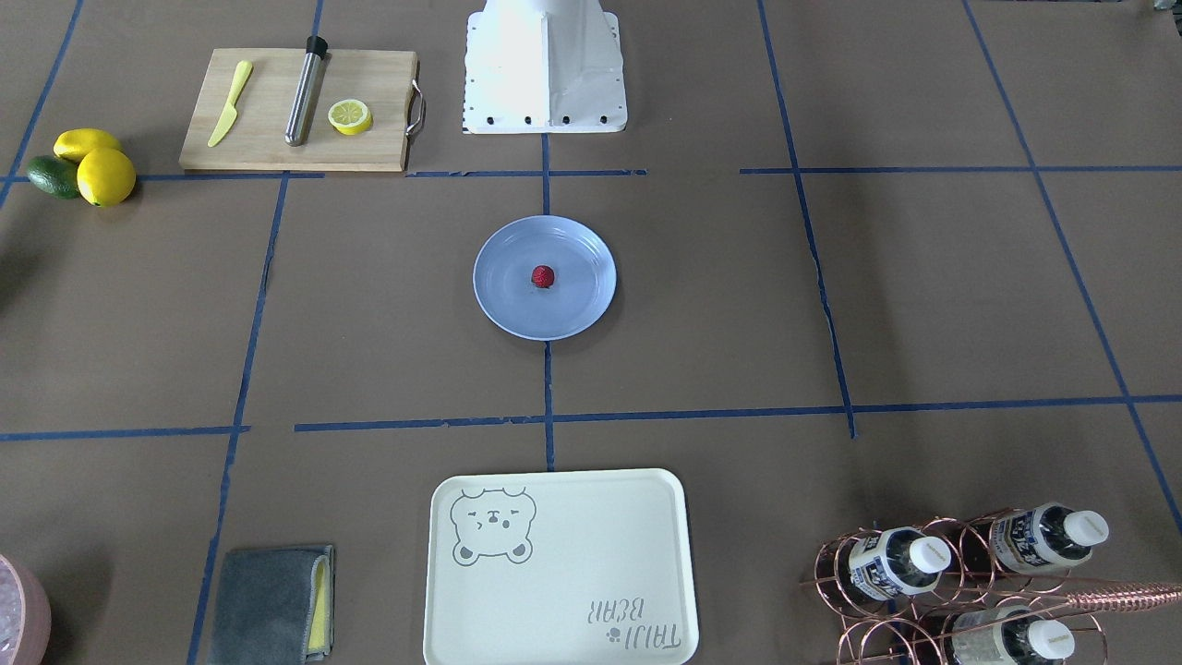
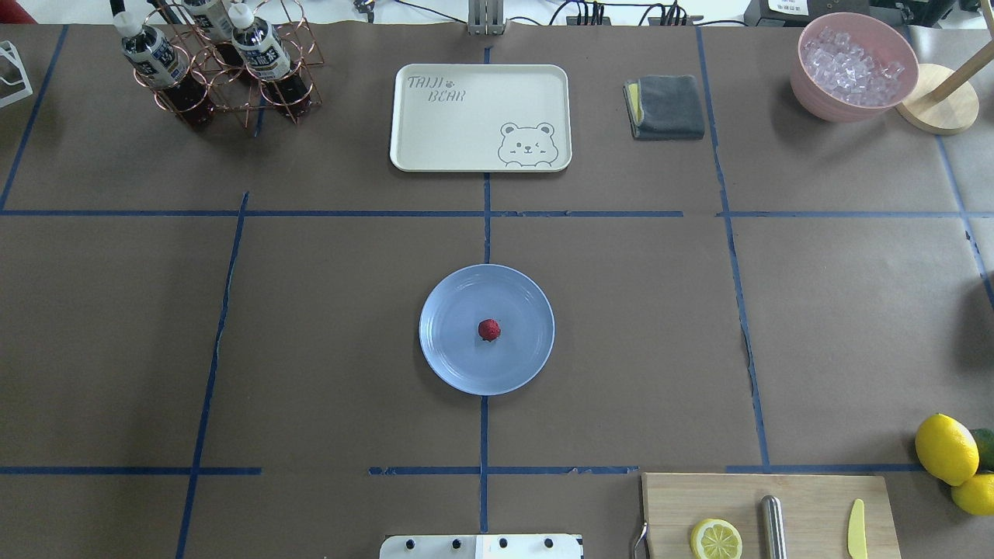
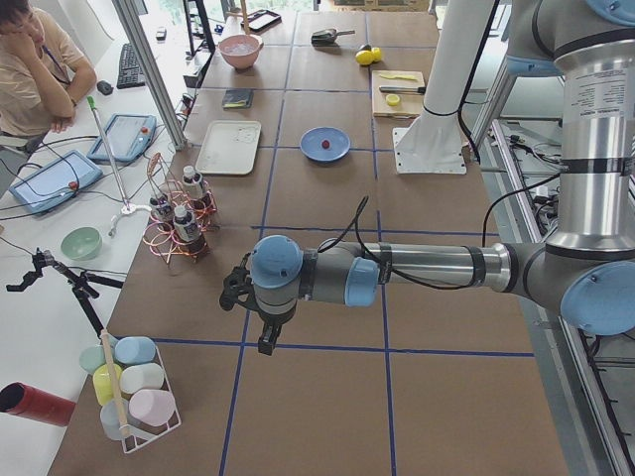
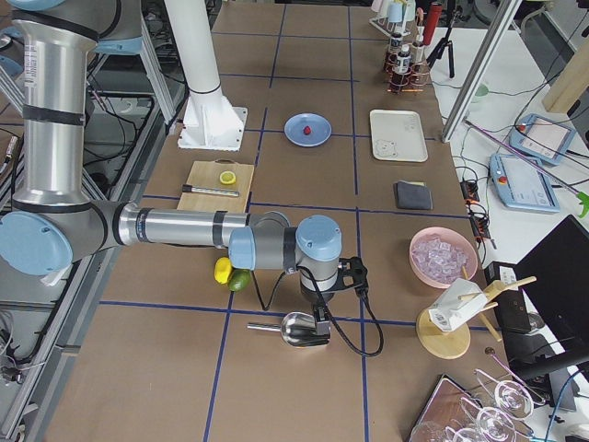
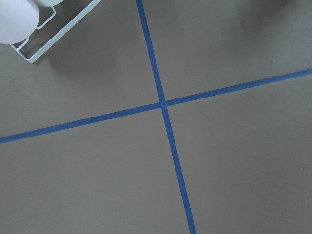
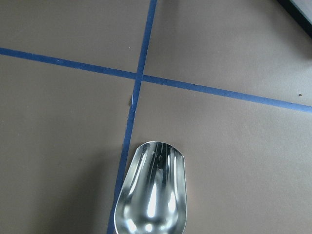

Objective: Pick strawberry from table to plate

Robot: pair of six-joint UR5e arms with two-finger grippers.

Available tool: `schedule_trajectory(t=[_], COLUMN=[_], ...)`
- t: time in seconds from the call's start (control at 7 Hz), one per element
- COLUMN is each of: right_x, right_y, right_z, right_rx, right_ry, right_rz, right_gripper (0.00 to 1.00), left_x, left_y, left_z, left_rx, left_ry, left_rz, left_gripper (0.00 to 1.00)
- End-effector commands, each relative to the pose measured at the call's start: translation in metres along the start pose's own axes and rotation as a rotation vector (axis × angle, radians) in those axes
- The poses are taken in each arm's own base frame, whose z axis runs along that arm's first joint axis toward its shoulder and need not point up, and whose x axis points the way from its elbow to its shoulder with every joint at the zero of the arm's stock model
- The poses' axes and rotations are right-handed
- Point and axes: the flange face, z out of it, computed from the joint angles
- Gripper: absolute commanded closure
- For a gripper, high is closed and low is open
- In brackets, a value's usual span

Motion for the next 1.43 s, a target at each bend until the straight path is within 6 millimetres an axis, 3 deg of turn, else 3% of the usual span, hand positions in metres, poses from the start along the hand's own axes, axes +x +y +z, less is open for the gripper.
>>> schedule_trajectory(t=[0.0,1.29], right_x=[0.0015,-0.0027], right_y=[0.001,-0.0045], right_z=[0.0008,-0.0038], right_rx=[-0.001,0.039], right_ry=[-0.001,0.002], right_rz=[0.009,-0.027], right_gripper=[0.0,0.0], left_x=[-0.0014,-0.0007], left_y=[0.0053,0.0049], left_z=[0.002,0.0024], left_rx=[-0.004,-0.003], left_ry=[0.001,0.001], left_rz=[-0.005,-0.001], left_gripper=[0.0,0.0])
